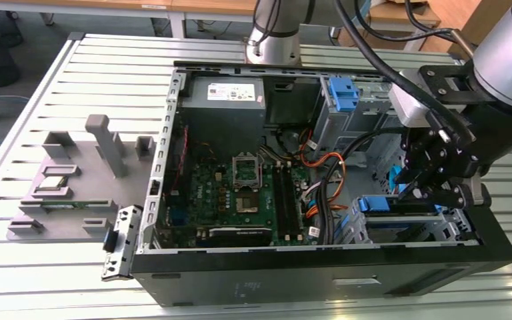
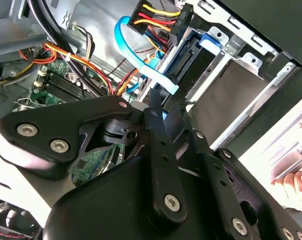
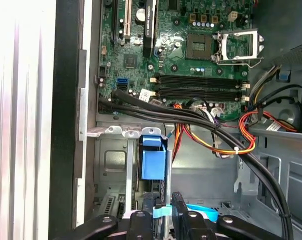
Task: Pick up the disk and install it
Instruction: 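Insert the first disk wire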
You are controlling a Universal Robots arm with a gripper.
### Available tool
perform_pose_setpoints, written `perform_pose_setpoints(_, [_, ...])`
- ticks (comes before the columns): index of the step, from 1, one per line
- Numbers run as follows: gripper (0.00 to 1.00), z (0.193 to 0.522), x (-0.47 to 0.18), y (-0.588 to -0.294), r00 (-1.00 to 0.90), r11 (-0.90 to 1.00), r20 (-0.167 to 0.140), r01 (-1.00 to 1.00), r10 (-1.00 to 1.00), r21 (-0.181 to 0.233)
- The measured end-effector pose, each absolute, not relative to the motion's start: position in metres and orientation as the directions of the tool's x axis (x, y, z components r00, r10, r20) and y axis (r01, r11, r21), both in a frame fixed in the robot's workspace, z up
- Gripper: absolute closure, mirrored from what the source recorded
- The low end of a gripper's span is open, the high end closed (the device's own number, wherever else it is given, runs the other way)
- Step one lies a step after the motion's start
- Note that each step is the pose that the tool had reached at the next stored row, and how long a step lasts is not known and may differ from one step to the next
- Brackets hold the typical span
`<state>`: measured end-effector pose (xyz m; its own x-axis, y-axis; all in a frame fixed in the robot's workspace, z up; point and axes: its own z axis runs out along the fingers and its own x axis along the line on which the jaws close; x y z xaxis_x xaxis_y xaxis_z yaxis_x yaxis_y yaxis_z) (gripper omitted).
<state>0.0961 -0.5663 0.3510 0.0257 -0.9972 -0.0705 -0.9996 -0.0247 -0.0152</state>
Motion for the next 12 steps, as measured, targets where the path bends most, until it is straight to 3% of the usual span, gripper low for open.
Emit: perform_pose_setpoints(12, [0.71, 0.3590, 0.0961, -0.5663, 0.026, -0.025, -0.071, -1.000, -0.997, -0.015])
